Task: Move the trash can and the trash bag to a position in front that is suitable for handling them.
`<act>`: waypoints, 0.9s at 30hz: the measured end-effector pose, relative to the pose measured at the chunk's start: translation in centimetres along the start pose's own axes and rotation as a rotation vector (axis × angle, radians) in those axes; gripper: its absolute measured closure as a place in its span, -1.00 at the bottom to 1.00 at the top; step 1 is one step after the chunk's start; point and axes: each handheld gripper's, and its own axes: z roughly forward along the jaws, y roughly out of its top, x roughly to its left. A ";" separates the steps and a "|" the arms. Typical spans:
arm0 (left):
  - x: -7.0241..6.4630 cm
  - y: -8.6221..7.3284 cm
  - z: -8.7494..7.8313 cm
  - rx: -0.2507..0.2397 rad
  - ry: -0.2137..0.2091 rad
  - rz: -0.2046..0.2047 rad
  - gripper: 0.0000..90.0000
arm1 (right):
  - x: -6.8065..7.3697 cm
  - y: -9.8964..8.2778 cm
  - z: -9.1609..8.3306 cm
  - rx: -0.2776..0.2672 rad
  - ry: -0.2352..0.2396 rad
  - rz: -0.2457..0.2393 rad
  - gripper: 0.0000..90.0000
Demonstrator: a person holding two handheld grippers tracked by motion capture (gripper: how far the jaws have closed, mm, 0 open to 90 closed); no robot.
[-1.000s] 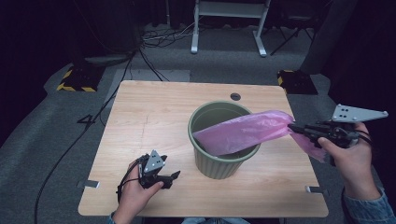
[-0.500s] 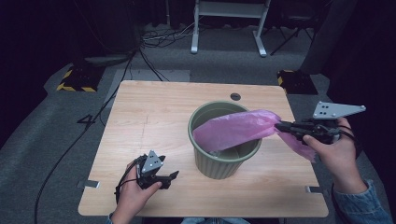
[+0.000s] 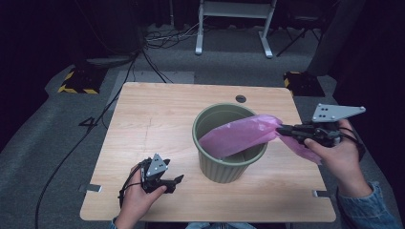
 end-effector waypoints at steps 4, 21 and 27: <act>0.1 -0.1 0.0 0.004 -0.002 0.001 -0.44 | 0.4 0.7 1.6 -0.020 0.038 -0.004 0.99; 0.0 0.3 0.2 -0.004 -0.009 0.010 -0.44 | 1.9 0.6 4.1 -0.078 0.049 -0.016 -0.08; -0.1 0.7 0.8 0.002 -0.021 0.026 -0.44 | 1.2 -0.8 0.1 -0.113 -0.023 0.033 -0.24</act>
